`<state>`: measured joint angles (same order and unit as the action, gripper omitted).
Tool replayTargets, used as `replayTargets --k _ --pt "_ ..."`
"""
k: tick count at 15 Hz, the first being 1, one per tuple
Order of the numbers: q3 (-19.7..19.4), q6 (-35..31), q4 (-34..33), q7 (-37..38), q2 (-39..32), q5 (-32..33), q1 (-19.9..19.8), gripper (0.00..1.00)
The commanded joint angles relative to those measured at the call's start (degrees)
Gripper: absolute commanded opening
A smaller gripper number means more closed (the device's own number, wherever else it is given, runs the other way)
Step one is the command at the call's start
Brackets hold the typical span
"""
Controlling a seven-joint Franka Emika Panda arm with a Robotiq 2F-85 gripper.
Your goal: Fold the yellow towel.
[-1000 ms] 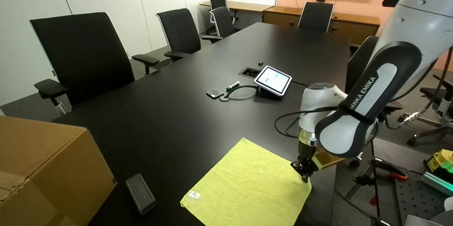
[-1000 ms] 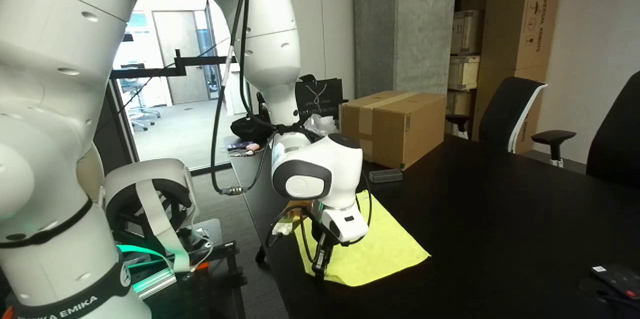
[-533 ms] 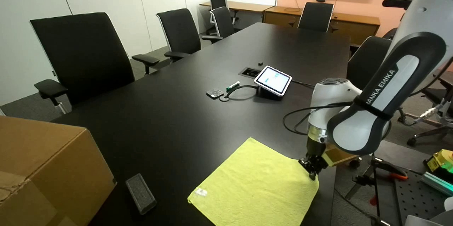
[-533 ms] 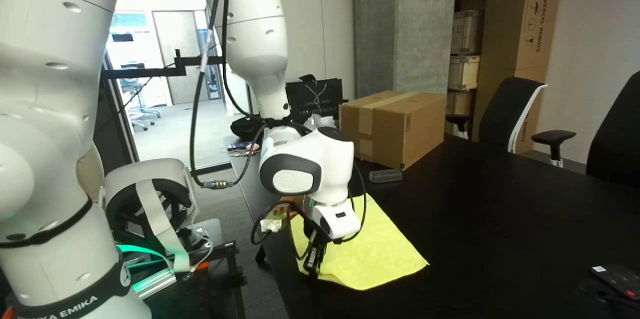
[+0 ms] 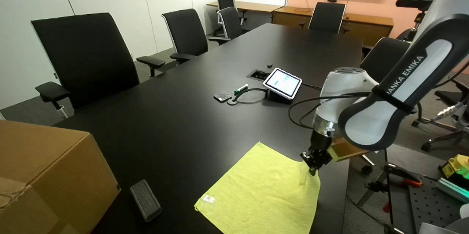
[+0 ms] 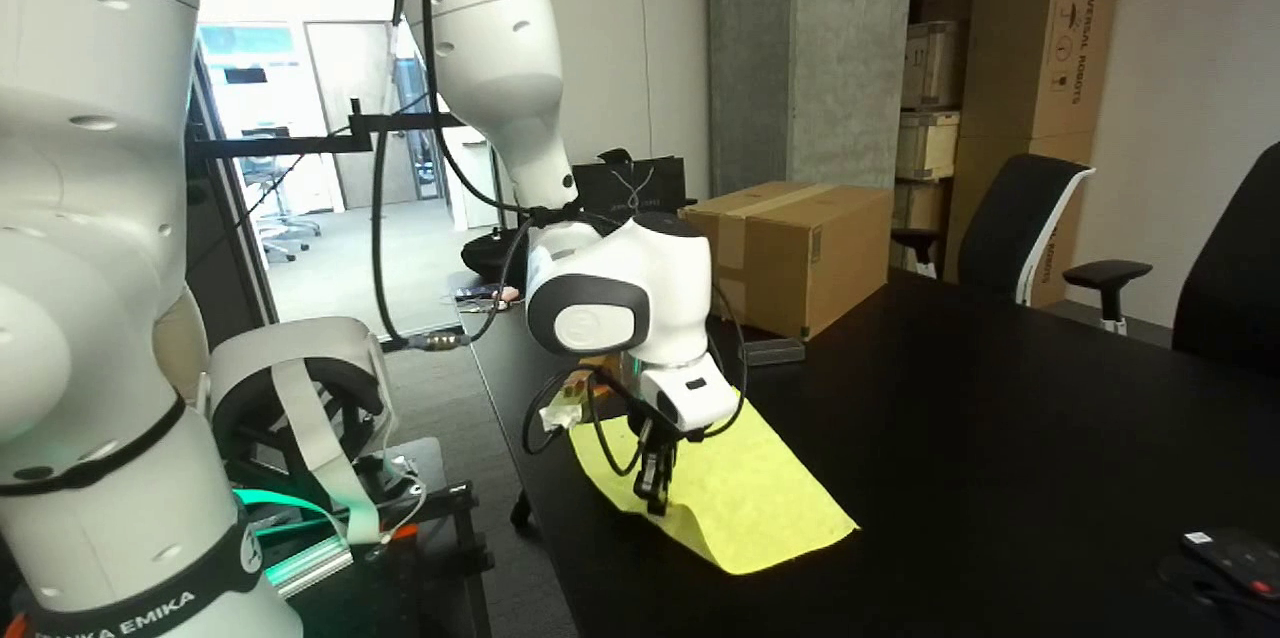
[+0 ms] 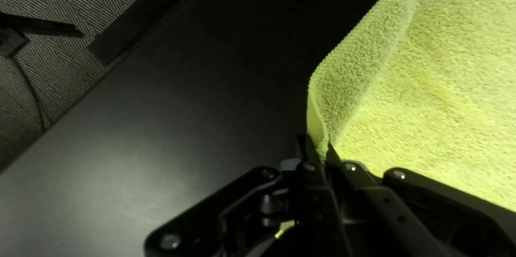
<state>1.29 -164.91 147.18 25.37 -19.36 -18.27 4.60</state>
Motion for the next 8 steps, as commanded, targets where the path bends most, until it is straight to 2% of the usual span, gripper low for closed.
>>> replayTargets --k 1,4,8 --pt "-0.2 1.6 -4.2 1.5 0.7 0.3 1.3 0.05" --pt "-0.1 4.2 -10.1 2.0 -1.8 0.4 1.7 0.05" --pt "-3.0 7.3 -17.6 5.9 -6.0 3.5 3.9 0.05"
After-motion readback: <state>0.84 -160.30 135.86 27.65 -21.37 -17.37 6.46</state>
